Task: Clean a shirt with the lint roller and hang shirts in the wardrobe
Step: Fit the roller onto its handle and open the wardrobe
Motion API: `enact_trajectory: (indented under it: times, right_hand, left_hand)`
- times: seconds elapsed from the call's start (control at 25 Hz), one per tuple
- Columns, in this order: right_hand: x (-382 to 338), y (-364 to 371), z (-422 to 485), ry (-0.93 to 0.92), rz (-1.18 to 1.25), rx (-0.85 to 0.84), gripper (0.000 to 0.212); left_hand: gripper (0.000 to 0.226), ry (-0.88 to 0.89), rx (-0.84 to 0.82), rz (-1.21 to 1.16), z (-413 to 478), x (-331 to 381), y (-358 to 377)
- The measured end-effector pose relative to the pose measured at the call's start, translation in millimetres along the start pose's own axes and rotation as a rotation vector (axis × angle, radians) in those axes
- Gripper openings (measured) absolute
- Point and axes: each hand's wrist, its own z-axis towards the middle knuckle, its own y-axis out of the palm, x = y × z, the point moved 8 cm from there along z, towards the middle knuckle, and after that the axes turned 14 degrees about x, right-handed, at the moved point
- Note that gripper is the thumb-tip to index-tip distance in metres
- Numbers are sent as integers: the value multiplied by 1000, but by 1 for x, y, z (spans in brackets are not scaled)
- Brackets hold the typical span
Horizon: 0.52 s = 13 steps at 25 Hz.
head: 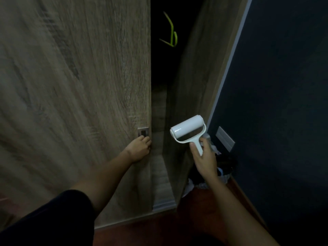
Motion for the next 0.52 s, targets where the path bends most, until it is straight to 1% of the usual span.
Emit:
enact_trajectory:
  times: [0.08,0.2,0.28,0.36,0.44,0.52]
  right_hand:
    - [-19,21,-17,-10,17,-9,28]
    - [-41,49,-41,-13,64,-21,26]
    - [-51,63,-53,-19,74,-17,29]
    - [-62,78,-66,-25,83,-20,31]
    - [-72,90,-79,-24,78,-22,26]
    - [-82,103,-90,-24,74,-35,23]
  left_hand:
    - [41,-55,-1,6,-37,-16,-2]
    - [38,-83,-88,0,-89,-31,25]
    - [39,-155,-145,-32,-117,-42,38]
    - [39,-182,-160,2,-147,-50,44]
    - [39,-201,-223,14,-178,-59,53]
    - [37,-211,-225,12,-207,-69,56]
